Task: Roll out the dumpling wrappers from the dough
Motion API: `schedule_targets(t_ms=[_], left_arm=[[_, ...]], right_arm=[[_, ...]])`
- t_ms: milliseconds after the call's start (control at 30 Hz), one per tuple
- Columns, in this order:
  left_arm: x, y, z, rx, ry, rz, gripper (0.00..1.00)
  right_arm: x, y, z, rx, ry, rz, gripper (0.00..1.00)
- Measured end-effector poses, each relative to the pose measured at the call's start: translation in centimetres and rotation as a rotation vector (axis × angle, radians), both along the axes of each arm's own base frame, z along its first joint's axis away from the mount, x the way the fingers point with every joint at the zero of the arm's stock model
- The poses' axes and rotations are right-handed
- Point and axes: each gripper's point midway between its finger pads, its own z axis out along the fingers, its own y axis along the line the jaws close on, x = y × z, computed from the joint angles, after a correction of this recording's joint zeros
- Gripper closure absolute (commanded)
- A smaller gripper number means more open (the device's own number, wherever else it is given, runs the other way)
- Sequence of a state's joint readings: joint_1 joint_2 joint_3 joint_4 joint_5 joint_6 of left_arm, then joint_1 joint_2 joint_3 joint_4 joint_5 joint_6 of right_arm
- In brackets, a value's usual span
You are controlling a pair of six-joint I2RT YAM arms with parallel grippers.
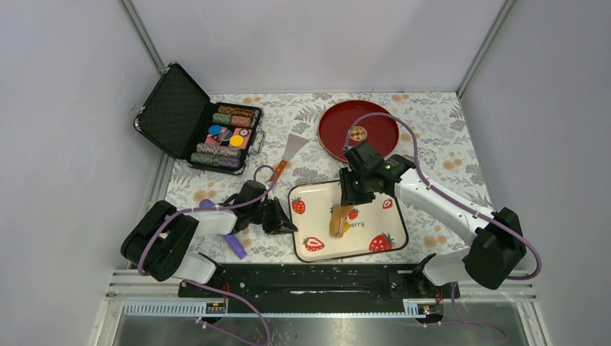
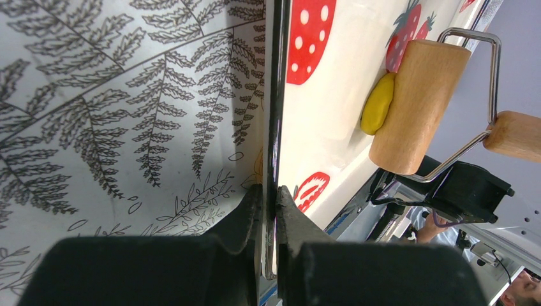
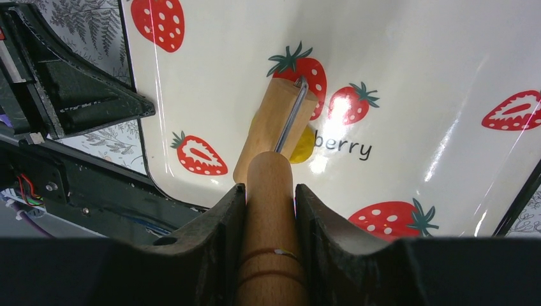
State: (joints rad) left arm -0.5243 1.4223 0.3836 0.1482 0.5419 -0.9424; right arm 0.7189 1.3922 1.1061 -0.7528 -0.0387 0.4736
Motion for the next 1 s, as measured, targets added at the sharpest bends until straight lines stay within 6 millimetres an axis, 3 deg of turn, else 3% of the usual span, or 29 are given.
schedule_targets(t_ms=[533, 800, 1000], left_arm=[[0.0, 0.0, 0.0, 0.0, 0.0, 0.0, 1.0], [0.0, 0.0, 0.0, 0.0, 0.0, 0.0, 1.0], [0.0, 0.0, 0.0, -0.001, 0.0, 0.0, 1.0]], right_arm=[[-0.2, -1.2, -0.9, 0.073, 0.139, -0.109, 1.0], [-0.3, -1.1, -0.1, 0.064, 0.143, -0.025, 1.0], [-1.8, -1.7, 0.5, 0.041, 0.161, 0.078, 1.0]])
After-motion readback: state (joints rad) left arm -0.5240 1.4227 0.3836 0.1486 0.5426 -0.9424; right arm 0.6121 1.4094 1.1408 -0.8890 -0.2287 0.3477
